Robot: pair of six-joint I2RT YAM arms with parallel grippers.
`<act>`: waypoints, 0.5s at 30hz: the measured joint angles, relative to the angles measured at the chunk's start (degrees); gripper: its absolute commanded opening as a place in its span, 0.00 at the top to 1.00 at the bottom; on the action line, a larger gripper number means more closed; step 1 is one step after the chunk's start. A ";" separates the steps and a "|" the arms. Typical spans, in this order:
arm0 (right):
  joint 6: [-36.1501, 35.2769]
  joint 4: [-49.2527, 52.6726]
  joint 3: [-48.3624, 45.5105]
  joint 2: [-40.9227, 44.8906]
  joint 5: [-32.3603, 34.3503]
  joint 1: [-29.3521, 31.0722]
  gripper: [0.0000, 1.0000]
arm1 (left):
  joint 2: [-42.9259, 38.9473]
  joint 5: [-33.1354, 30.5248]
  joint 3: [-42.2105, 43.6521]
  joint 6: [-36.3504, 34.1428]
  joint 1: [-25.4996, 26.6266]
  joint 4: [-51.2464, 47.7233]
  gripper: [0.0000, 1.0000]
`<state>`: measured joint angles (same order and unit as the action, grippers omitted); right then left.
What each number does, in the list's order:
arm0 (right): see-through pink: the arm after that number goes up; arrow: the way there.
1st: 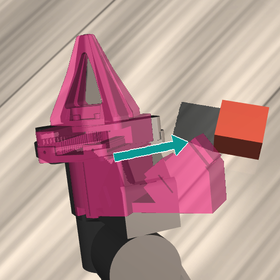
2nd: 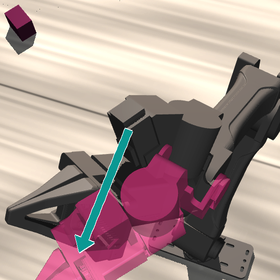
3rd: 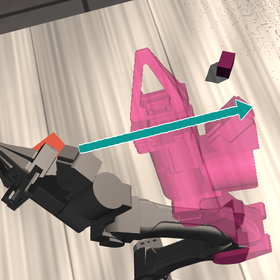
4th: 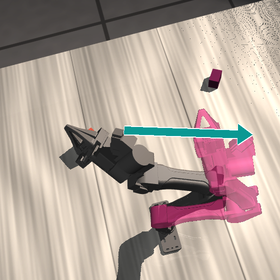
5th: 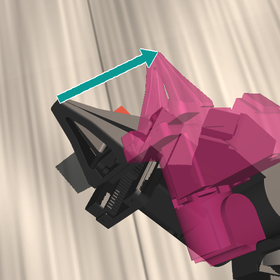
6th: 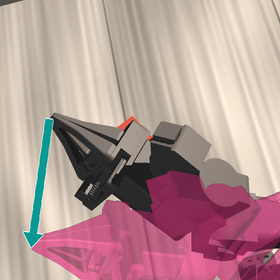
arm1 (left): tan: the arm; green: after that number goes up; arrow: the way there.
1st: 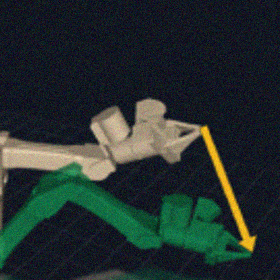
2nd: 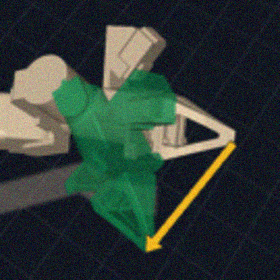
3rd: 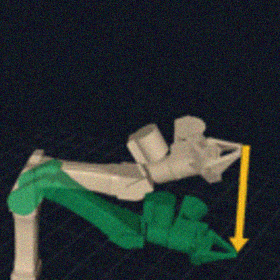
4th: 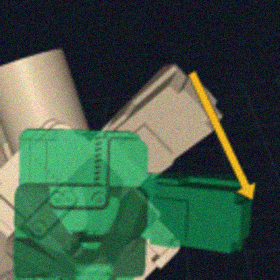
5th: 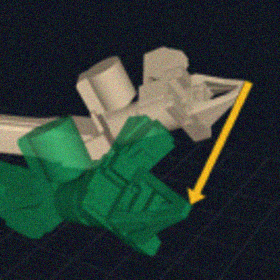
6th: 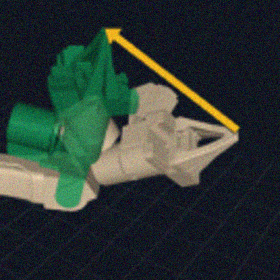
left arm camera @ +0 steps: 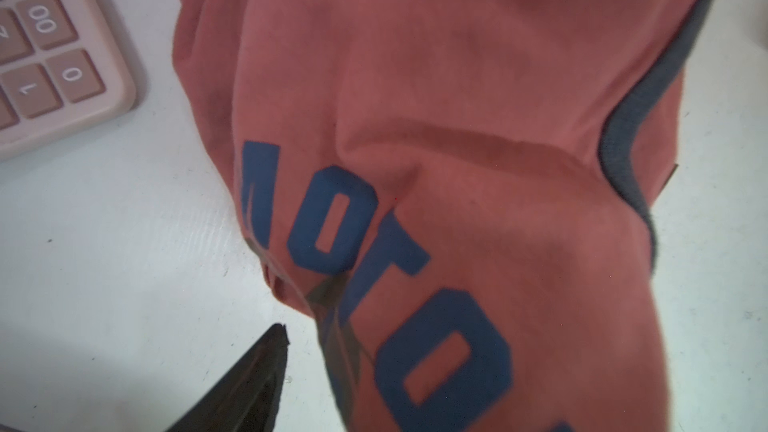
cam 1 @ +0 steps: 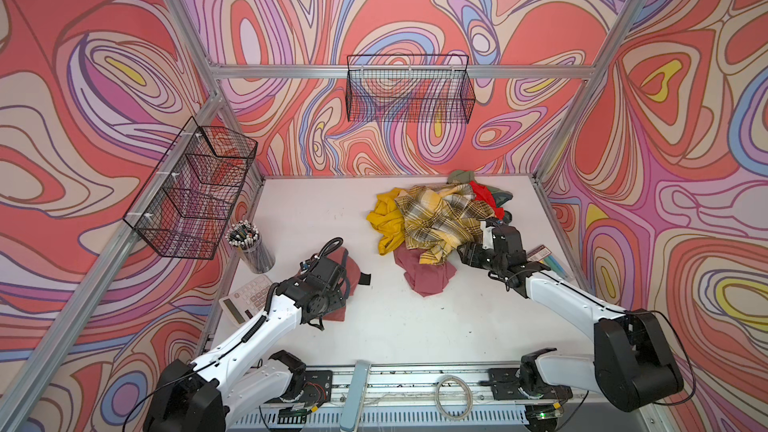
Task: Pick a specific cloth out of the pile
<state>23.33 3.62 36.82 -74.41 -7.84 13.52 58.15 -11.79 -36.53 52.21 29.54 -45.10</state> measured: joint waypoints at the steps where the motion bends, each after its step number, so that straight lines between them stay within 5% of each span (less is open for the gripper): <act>1: -0.24 0.28 0.11 0.02 0.24 0.00 0.27 | -1.29 -1.44 -0.66 0.11 1.49 -0.94 0.16; 7: -1.79 1.27 0.48 0.39 2.08 -0.04 0.26 | -8.00 -8.87 -10.29 -1.44 6.03 -6.99 0.03; 15: -3.48 2.97 2.71 0.44 2.99 -0.07 0.26 | 2.21 -12.92 -17.03 -11.15 5.18 -8.68 0.00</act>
<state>19.86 6.59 39.53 -73.97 -4.84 13.45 60.36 -24.71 -53.56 41.06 34.72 -53.78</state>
